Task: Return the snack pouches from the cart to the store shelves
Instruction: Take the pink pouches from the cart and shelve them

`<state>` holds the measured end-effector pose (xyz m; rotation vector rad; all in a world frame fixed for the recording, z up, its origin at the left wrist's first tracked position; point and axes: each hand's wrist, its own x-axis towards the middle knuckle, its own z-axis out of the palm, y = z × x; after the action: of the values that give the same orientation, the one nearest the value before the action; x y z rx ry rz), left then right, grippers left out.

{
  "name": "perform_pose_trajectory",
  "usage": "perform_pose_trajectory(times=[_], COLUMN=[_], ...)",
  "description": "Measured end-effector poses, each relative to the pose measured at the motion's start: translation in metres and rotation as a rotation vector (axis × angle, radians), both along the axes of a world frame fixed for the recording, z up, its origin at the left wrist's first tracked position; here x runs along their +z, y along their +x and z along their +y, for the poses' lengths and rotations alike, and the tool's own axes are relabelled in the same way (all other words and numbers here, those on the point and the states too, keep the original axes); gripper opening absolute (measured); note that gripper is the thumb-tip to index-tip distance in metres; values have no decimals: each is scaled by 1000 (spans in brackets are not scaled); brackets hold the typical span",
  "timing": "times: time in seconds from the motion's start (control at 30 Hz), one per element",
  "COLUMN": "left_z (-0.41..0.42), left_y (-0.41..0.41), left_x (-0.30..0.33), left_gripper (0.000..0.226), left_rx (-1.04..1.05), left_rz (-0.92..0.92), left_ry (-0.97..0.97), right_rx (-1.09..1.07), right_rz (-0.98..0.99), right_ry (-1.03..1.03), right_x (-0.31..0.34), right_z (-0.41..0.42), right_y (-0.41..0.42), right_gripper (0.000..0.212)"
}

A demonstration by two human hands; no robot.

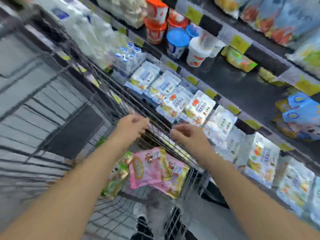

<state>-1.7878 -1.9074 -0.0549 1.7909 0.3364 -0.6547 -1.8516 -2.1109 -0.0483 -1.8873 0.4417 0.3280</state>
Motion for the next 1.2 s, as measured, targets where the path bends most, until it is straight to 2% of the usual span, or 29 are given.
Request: perform_pose_trajectory(times=[0.1, 0.27, 0.43, 0.67, 0.73, 0.8, 0.9, 1.03, 1.13, 1.2], left_z=[33, 46, 31, 13, 11, 9, 6, -2, -6, -11], left_y=[-25, -75, -109, -113, -117, -126, -139, -155, -161, -167], left_x=[-27, -93, -160, -221, -231, -238, -248, -259, -258, -257], left_gripper=[15, 22, 22, 34, 29, 24, 26, 27, 16, 27], left_rx=[159, 340, 421, 466, 472, 475, 462, 434, 500, 539], left_rz=[84, 285, 453, 536, 544, 554, 573, 680, 799, 857], left_ry=[12, 51, -6, 66, 47, 34, 125, 223, 236, 265], right_rx=[194, 451, 711, 1131, 1144, 1099, 1004, 773, 736, 798], right_rz=[124, 310, 335, 270, 301, 426, 624, 750, 700, 542], right_ry=[-51, -260, -531, -859, -875, -834, -734, -526, -548, -668], right_x=[-27, -106, -194, -274, -283, -284, -283, -272, -246, -218], right_z=[35, 59, 63, 70, 69, 67, 62, 57, 62, 72], right_y=[1, 8, 37, 56, 54, 53, 58, 51, 48, 50], right_gripper=[23, 44, 70, 66, 68, 65, 61, 79, 62, 38])
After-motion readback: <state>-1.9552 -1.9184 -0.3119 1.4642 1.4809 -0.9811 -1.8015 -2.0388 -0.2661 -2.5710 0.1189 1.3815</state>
